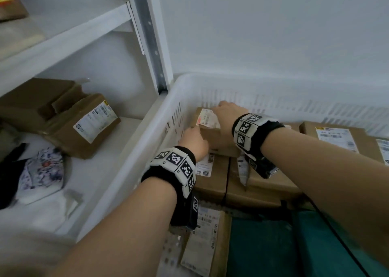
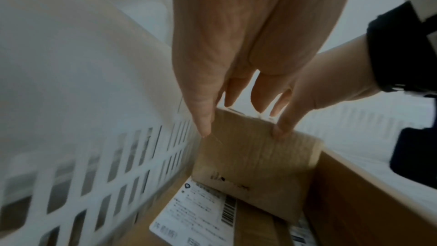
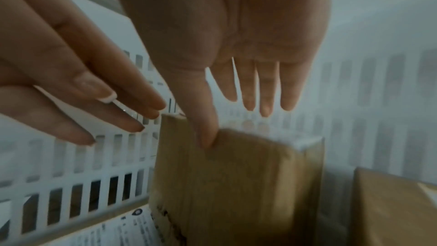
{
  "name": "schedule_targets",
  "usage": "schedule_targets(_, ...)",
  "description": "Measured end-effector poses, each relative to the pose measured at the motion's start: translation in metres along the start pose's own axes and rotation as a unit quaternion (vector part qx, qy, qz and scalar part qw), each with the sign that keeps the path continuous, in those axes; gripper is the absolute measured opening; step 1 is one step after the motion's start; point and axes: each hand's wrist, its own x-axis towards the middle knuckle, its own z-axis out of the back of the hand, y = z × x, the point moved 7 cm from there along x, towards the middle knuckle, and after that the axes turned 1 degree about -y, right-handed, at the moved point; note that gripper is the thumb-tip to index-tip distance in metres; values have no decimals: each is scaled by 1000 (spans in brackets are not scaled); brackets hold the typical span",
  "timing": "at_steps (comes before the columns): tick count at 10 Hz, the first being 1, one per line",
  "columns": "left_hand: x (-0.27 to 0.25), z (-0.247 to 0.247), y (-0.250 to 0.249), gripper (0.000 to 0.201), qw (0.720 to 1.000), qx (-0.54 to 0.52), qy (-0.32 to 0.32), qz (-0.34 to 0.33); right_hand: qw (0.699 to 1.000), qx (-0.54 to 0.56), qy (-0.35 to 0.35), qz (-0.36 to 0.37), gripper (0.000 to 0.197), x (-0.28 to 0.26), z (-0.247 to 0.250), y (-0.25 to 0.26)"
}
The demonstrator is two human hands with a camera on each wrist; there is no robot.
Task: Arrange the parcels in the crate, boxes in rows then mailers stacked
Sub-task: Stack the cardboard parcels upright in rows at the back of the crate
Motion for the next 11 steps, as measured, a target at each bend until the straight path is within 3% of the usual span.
schedule_targets(1,6,-8,1,48,998,38,39,23,1000,-14,2,23,39,3,-11,-1)
schedule_targets(3,10,-17,6,47,992,79,91,36,999,9,-4,36,50,3,-21,-8)
schedule_targets(5,1,-8,12,47,991,97,84,39,997,57,43,19,77,-4,-22,-10)
schedule_targets(6,-5,0,8,42,991,108,66,32,989,144,10,14,78,-21,-12,-3)
schedule_targets(7,-6,14,5,39,992,117,31,23,982,172,-70,32,56,-53,0,12)
schedule_targets(8,-9,19,1,37,990,139,21,26,985,162,-36,51,18,-90,-11,27)
schedule_targets(9,-17,13,0,37,984,173,38,29,982,150,107,39,23,-111,-52,38)
schedule_targets(10,-25,2,5,36,979,199,49,19,969,183,169,-2,26,-116,-89,41)
schedule_targets(11,-36,-8,10,36,975,210,70,24,948,194,244,-60,46,-122,-123,38)
